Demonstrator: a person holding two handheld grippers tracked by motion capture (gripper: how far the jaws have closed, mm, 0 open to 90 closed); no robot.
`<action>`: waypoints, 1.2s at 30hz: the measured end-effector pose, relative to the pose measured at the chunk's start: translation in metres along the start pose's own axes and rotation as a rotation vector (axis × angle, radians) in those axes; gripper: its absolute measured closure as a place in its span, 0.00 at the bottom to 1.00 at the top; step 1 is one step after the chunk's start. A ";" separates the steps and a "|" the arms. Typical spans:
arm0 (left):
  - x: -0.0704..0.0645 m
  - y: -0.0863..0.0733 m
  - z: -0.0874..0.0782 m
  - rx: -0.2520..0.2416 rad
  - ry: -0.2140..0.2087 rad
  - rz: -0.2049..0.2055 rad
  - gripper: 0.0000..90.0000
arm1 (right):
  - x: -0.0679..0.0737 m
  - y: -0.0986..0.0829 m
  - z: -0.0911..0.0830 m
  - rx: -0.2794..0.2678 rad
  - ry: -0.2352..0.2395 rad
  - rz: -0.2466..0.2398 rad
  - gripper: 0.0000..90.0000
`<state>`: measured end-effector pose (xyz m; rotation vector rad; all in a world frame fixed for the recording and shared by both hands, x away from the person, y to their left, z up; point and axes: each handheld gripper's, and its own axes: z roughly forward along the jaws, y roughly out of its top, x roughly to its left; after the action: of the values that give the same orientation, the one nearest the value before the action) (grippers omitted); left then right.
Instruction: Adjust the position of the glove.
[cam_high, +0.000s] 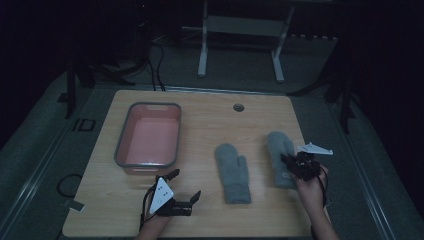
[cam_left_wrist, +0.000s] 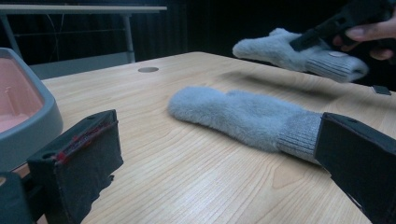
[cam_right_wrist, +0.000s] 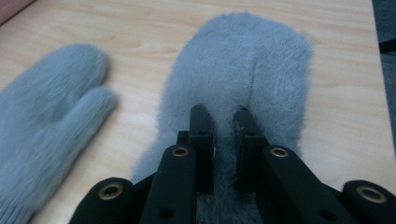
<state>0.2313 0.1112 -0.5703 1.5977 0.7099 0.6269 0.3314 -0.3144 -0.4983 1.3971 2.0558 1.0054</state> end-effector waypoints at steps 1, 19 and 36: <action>0.000 0.000 0.000 0.000 0.000 0.000 0.01 | 0.002 -0.003 -0.002 -0.001 -0.001 -0.002 0.90; 0.000 0.000 0.000 0.006 0.000 0.002 0.01 | -0.001 -0.039 -0.003 0.055 -0.040 0.032 0.87; 0.000 0.000 0.001 0.007 0.001 0.003 0.01 | 0.000 -0.047 0.009 0.070 -0.033 0.047 0.61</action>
<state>0.2316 0.1107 -0.5700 1.6056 0.7111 0.6282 0.3099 -0.3217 -0.5408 1.4936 2.0611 0.9317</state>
